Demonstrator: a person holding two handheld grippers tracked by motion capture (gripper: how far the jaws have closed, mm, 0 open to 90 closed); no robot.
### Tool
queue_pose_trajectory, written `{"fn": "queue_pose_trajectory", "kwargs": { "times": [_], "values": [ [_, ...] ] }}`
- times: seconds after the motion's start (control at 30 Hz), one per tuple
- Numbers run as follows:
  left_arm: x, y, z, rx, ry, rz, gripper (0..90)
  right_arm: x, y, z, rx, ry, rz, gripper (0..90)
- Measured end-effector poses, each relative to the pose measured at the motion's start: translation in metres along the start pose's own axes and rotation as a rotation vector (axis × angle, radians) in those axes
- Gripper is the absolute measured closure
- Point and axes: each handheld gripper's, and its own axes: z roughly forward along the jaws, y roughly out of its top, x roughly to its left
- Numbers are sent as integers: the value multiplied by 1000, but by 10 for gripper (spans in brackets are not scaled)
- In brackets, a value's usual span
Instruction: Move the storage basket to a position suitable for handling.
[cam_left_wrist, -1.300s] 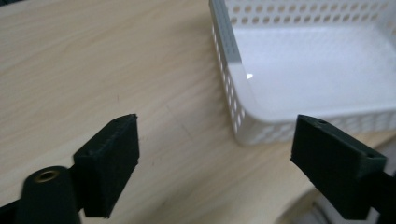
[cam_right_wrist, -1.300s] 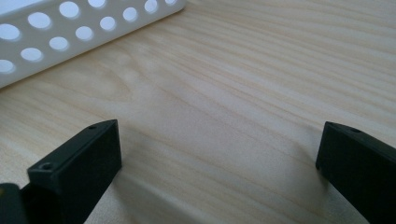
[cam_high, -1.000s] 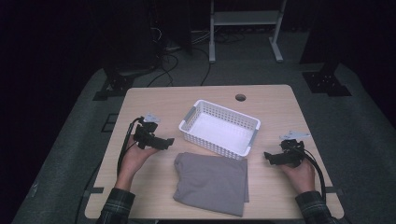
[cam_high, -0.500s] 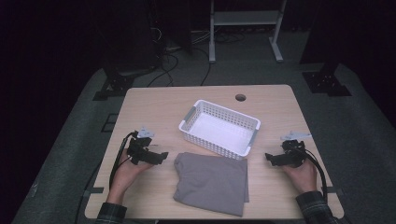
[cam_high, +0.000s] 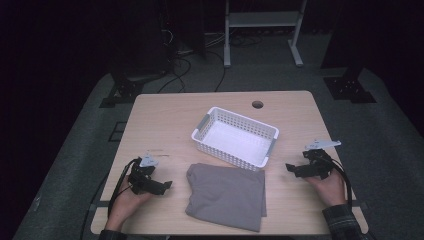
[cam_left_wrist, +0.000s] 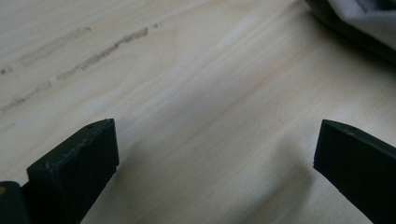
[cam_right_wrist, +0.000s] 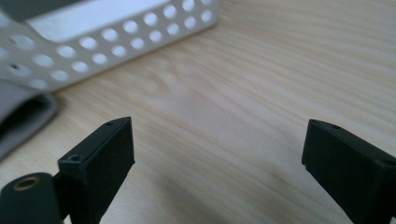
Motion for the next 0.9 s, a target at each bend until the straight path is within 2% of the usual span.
{"fn": "queue_pose_trajectory", "kwargs": {
  "times": [0.13, 0.33, 0.53, 0.9],
  "values": [
    [-1, -4, 0, -15, 0, 19, 0, 2, 4, -6, -14, 18, -8, 86],
    [1, -14, 0, -96, -14, 35, 0, 7, 12, -14, -29, 45, -37, 86],
    [1, -16, -1, -99, -15, 37, 0, 13, 24, -22, -55, 79, -48, 86],
    [2, -16, -1, -103, -8, 24, 0, 30, 48, -24, -74, 142, -106, 97]
  ]
}}
